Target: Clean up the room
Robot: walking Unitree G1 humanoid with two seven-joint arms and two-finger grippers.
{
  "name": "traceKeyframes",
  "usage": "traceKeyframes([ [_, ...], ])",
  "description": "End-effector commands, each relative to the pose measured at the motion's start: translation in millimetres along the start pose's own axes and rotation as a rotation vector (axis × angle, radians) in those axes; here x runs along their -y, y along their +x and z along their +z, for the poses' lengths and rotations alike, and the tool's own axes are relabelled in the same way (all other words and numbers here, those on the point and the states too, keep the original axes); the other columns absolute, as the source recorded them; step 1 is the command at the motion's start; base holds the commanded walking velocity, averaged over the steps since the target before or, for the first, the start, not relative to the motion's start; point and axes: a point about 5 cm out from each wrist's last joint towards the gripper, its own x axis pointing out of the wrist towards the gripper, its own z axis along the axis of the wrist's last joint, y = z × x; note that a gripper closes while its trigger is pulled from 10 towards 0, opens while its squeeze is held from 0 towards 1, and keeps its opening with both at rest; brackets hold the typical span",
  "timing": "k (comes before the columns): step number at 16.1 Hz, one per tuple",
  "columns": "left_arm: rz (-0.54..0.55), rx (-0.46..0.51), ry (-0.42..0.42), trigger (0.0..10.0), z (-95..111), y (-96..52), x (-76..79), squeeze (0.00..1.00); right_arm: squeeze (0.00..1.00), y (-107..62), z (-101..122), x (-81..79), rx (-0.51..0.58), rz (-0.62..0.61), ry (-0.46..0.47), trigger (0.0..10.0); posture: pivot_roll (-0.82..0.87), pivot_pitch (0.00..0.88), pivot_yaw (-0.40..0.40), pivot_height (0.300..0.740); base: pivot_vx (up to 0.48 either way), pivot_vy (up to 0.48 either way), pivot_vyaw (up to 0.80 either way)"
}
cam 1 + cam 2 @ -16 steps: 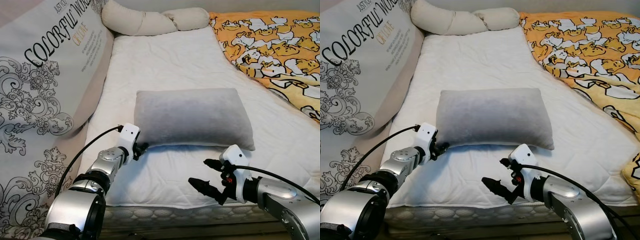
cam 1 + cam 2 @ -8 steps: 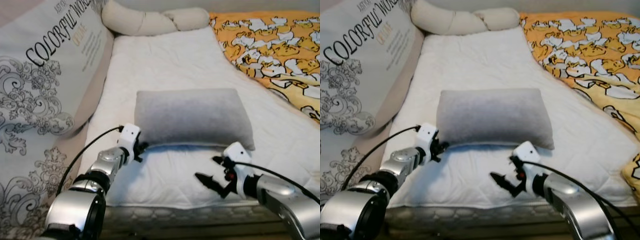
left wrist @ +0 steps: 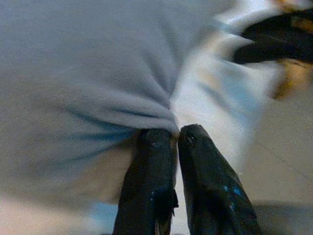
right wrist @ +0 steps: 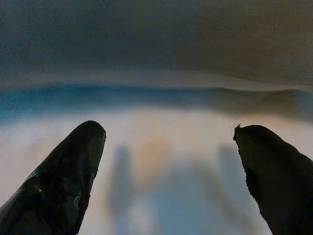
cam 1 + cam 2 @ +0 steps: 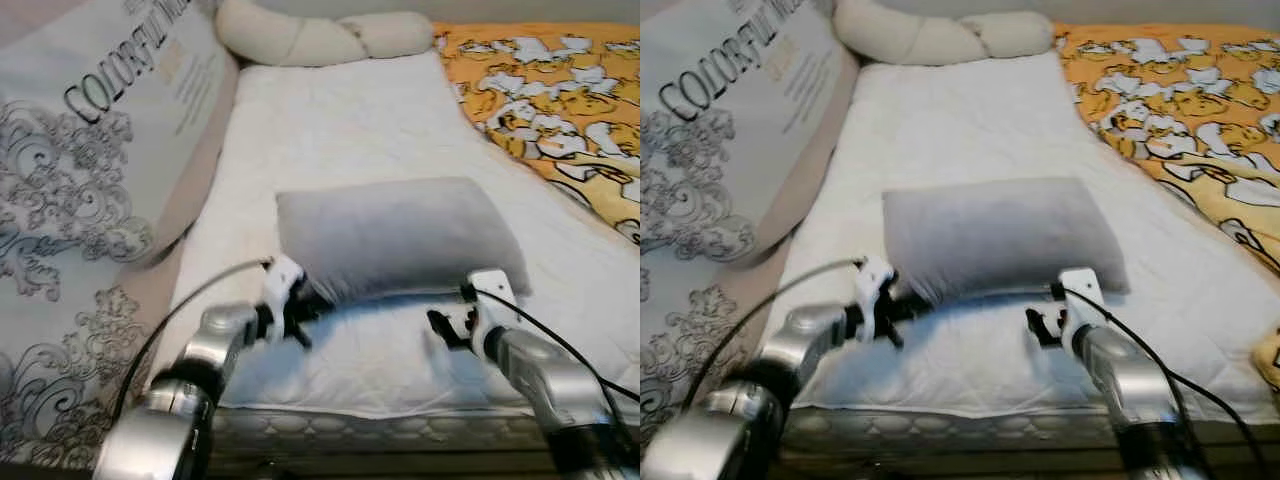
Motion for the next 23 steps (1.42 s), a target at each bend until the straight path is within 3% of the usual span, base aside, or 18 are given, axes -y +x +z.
traceKeyframes([
  [1,-0.129,0.036,0.037,0.0,14.8,4.6,14.8,0.0,0.0,10.3,0.8,0.9,0.01,-0.032,0.032,10.0,-0.05,0.0,0.059,0.74,0.0,0.0,0.0],
  [4,-0.334,0.032,0.073,0.0,24.0,3.9,45.7,0.0,0.0,31.8,15.0,-6.0,0.04,-0.069,0.051,10.0,-0.02,0.0,0.053,0.74,0.0,0.0,0.0],
  [5,-0.445,0.046,0.057,0.0,32.1,5.6,63.5,0.0,0.0,40.0,32.1,-19.8,0.085,-0.038,0.088,10.0,-0.01,0.0,0.052,0.74,0.0,0.0,0.0],
  [7,-0.533,0.073,0.039,0.0,42.9,9.6,80.8,0.0,0.0,46.2,52.0,-45.4,0.137,0.046,0.093,10.0,0.0,0.0,0.052,0.74,0.0,0.0,0.0],
  [10,-0.578,0.08,0.021,0.0,49.2,14.9,98.8,0.0,0.0,50.1,61.6,-66.7,0.166,0.115,0.071,10.0,0.0,0.0,0.048,0.74,0.0,0.0,0.0],
  [11,-0.539,0.064,0.031,0.0,47.7,15.5,99.3,0.0,0.0,51.2,59.8,-66.1,0.164,0.105,0.069,10.0,0.0,0.0,0.049,0.74,0.0,0.0,0.0],
  [13,-0.421,0.077,0.044,0.0,48.3,10.5,85.3,0.0,0.0,50.6,47.4,-52.9,0.151,0.072,0.089,10.0,0.0,0.0,0.048,0.74,0.0,0.0,0.0],
  [14,-0.359,0.091,0.052,3.9,51.2,6.0,76.7,0.0,0.0,49.5,41.7,-43.8,0.15,0.051,0.102,10.0,0.0,0.0,0.048,0.74,0.0,0.0,0.0],
  [15,-0.252,0.117,0.06,10.0,56.6,1.2,63.0,0.0,0.0,47.4,37.2,-31.1,0.159,0.019,0.132,10.0,0.01,0.0,0.048,0.74,0.0,0.0,0.0],
  [17,-0.055,0.147,0.1,10.0,64.5,-12.4,36.0,0.0,0.0,42.5,38.0,-13.8,0.212,0.029,0.232,10.0,0.01,0.0,0.052,0.74,0.0,0.0,0.0],
  [18,0.019,0.151,0.121,10.0,66.6,-19.5,26.7,0.52,1.0,40.5,40.1,-12.1,0.242,0.079,0.299,10.0,0.01,0.0,0.054,0.74,0.0,0.0,0.0],
  [19,0.062,0.151,0.131,10.0,67.4,-23.9,21.3,1.0,1.0,39.2,41.2,-12.3,0.26,0.117,0.347,10.0,0.01,0.0,0.057,0.74,0.0,0.0,0.0],
  [20,0.13,0.149,0.15,10.0,67.8,-31.9,13.6,1.0,1.0,36.5,42.9,-14.1,0.294,0.182,0.441,10.0,0.01,0.0,0.058,0.74,0.0,0.0,0.0],
  [23,0.205,0.172,0.192,10.0,69.3,-44.5,9.1,1.0,1.0,32.6,46.2,-22.2,0.371,0.276,0.719,10.0,0.02,0.0,0.057,0.74,0.0,0.0,0.0],
])
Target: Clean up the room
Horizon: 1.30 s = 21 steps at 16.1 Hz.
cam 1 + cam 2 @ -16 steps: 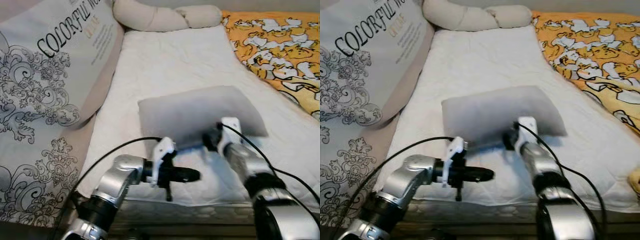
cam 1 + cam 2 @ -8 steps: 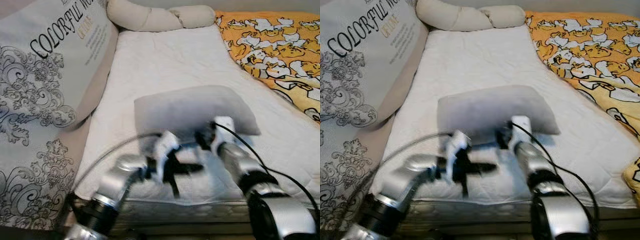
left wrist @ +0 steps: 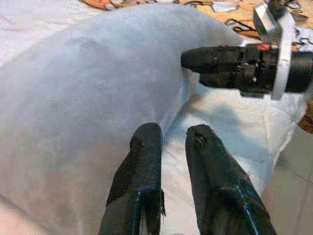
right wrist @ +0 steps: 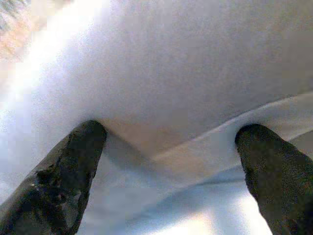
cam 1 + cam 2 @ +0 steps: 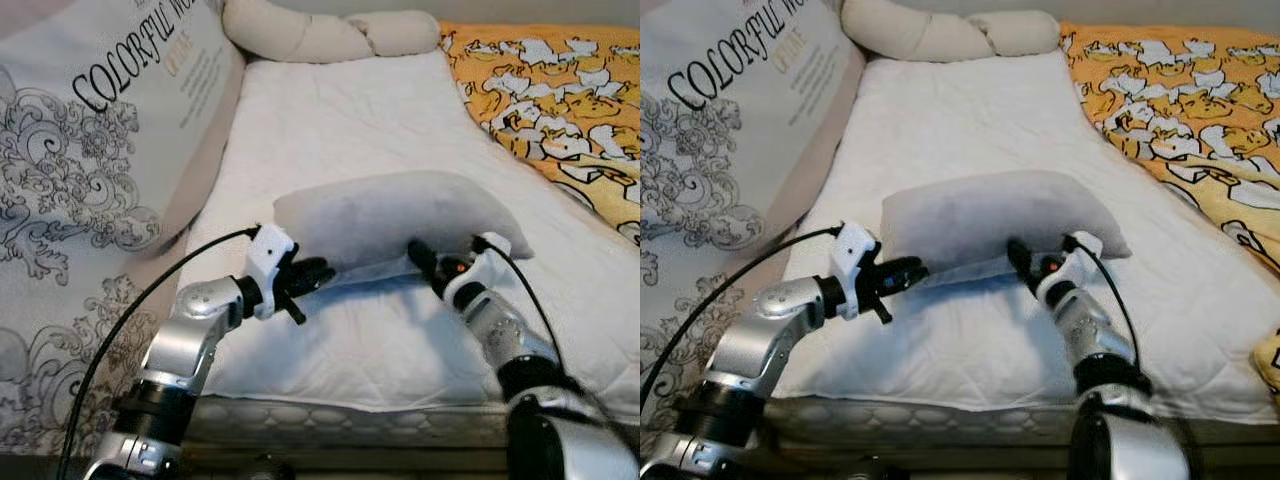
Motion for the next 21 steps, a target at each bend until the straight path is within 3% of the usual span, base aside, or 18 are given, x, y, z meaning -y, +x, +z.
traceKeyframes([
  [1,0.058,0.016,0.021,10.0,2.6,-9.2,-4.9,1.0,1.0,-0.6,3.3,-3.2,0.058,0.014,0.135,10.0,0.04,0.0,0.052,0.74,0.0,0.0,0.0],
  [4,0.111,0.013,0.034,10.0,0.3,-19.1,-8.1,1.0,1.0,-6.5,-4.0,-1.6,0.076,0.016,0.291,10.0,0.05,0.0,0.05,0.74,0.0,0.0,0.0],
  [6,0.117,0.016,0.035,10.0,0.5,-20.4,-8.0,1.0,1.0,-8.2,-7.7,-0.3,0.064,0.016,0.328,10.0,0.06,0.0,0.052,0.74,0.0,0.0,0.0],
  [8,0.128,0.008,0.05,10.0,0.3,-23.2,-7.9,1.0,1.0,-8.4,-20.0,-1.3,0.002,0.012,0.454,10.0,0.05,0.0,0.063,0.74,0.0,0.0,0.0],
  [13,0.136,0.038,0.086,10.0,12.6,-20.0,-11.3,1.0,1.0,5.2,-23.4,-12.3,-0.005,0.02,0.556,10.0,0.08,0.0,0.062,0.74,0.0,0.0,0.0],
  [14,0.137,0.042,0.092,10.0,15.2,-20.6,-11.4,1.0,0.76,9.0,-22.4,-15.2,0.008,0.009,0.586,10.0,0.09,0.0,0.066,0.74,0.0,0.0,0.0],
  [15,0.135,0.044,0.094,10.0,15.9,-22.0,-11.2,1.0,0.0,11.4,-22.2,-16.9,0.02,-0.006,0.6,10.0,0.09,0.0,0.066,0.74,0.0,0.0,0.0],
  [16,0.134,0.041,0.092,10.0,15.1,-23.8,-10.9,0.66,0.0,13.2,-22.7,-19.1,0.022,-0.01,0.601,10.0,0.09,0.0,0.077,0.74,0.0,0.0,0.0],
  [17,0.118,0.012,0.094,10.0,9.3,-28.5,-7.9,0.0,0.0,17.9,-26.5,-26.4,0.018,-0.015,0.594,8.6,0.1,0.0,0.083,0.74,0.0,0.0,0.0],
  [18,0.111,0.003,0.096,10.0,7.7,-29.2,-6.7,0.0,0.0,19.4,-27.9,-28.7,0.014,-0.019,0.588,0.3,0.1,0.0,0.082,0.74,0.0,0.0,0.0],
  [21,0.056,0.012,0.064,10.0,8.6,-28.6,0.8,0.0,0.0,23.5,-30.5,-36.5,-0.001,-0.015,0.571,0.0,0.11,0.0,0.074,0.74,0.0,0.0,0.0],
])
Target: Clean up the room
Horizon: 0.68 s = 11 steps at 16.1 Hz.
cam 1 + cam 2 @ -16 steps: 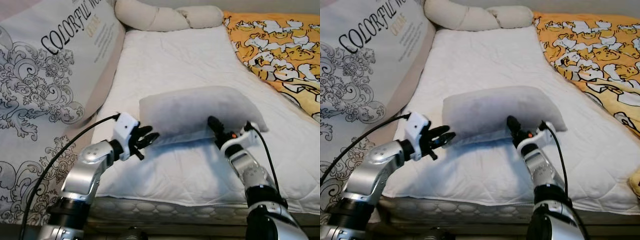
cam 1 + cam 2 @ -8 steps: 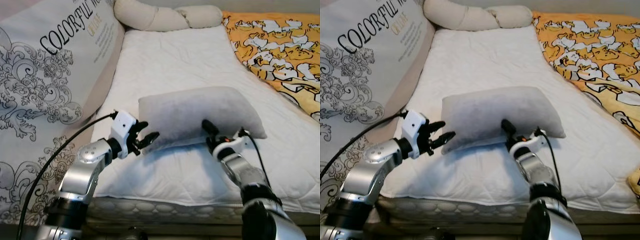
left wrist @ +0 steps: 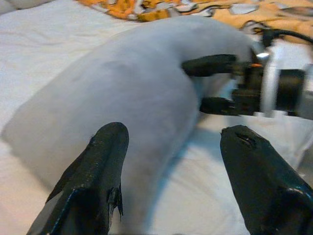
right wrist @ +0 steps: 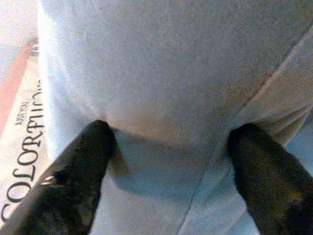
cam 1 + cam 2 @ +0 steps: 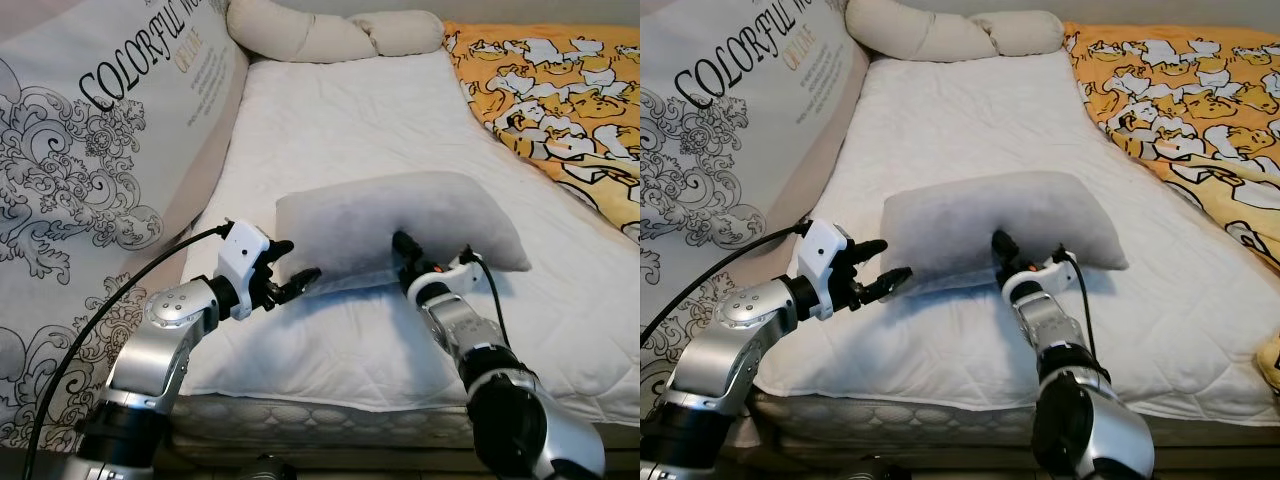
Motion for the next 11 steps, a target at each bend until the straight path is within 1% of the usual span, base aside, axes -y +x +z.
traceKeyframes([
  [1,-0.041,-0.011,-0.004,10.0,-0.2,-1.9,4.9,0.0,0.0,3.3,-6.4,-5.7,-0.026,0.006,-0.012,0.0,0.1,0.0,0.072,0.74,0.0,0.0,0.0],
  [4,-0.061,-0.035,0.002,10.0,-3.6,-3.1,7.4,0.0,0.0,3.3,-5.0,-4.7,-0.022,-0.003,-0.022,0.0,0.1,0.0,0.072,0.74,0.0,0.0,0.0],
  [7,-0.109,-0.071,0.006,10.0,-6.5,-5.9,10.7,0.0,0.0,3.0,-2.3,-2.8,-0.012,-0.014,-0.024,0.0,0.1,0.0,0.075,0.74,0.0,0.0,0.0],
  [11,-0.114,-0.086,0.014,10.0,-8.3,-5.7,10.2,0.0,0.0,2.9,-1.1,-2.3,-0.009,-0.019,-0.028,0.0,0.1,0.0,0.073,0.74,0.0,0.0,0.0],
])
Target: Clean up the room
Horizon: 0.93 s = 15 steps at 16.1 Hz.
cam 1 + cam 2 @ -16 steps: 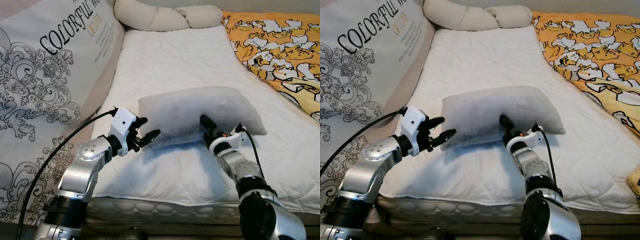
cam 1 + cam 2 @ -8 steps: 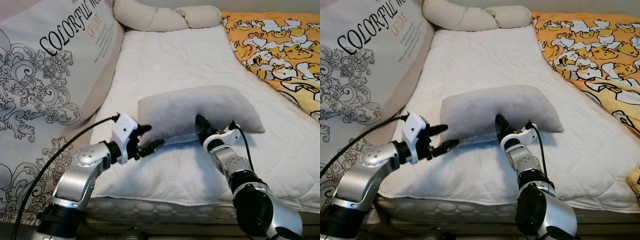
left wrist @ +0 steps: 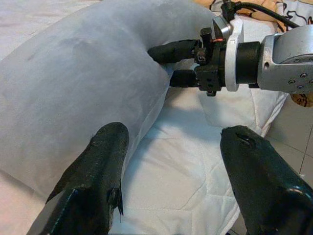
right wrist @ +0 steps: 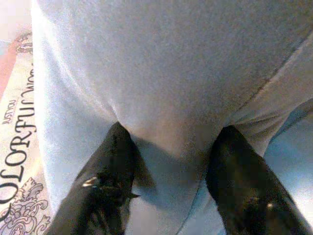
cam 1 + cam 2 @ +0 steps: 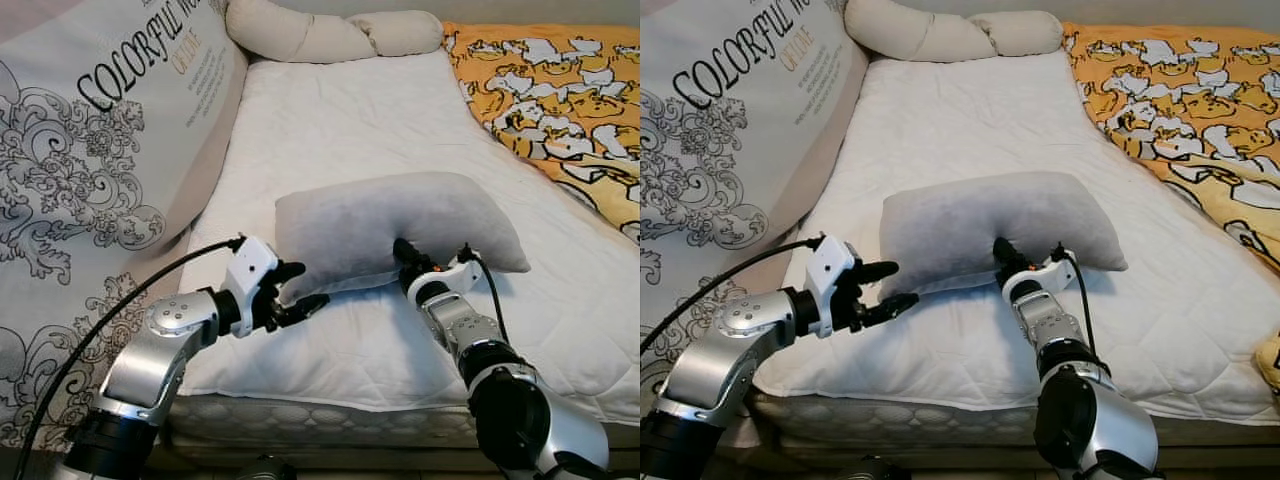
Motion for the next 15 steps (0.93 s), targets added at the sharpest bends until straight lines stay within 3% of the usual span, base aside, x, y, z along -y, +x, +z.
traceKeyframes([
  [1,-0.005,-0.013,0.01,10.0,-0.7,-1.3,0.4,0.0,0.0,3.0,-2.4,-6.7,-0.007,0.013,-0.001,0.0,0.1,0.0,0.071,0.74,0.0,0.0,0.0],
  [7,0.074,-0.033,0.026,10.0,-5.5,-6.7,-11.4,0.0,0.0,4.0,5.7,-9.8,0.013,0.006,-0.043,0.0,0.08,0.0,0.087,0.74,0.0,0.0,0.0],
  [10,0.151,-0.008,0.019,10.0,-2.1,-9.8,-21.2,0.0,0.0,1.1,15.5,-1.4,0.034,-0.068,-0.12,0.0,0.08,0.0,0.092,0.74,0.0,0.0,0.0],
  [15,0.204,0.006,0.021,10.0,-4.7,-12.2,-24.5,0.0,0.0,-0.7,21.5,0.9,0.028,-0.071,-0.227,0.0,0.07,0.0,0.089,0.74,0.0,0.0,0.0],
])
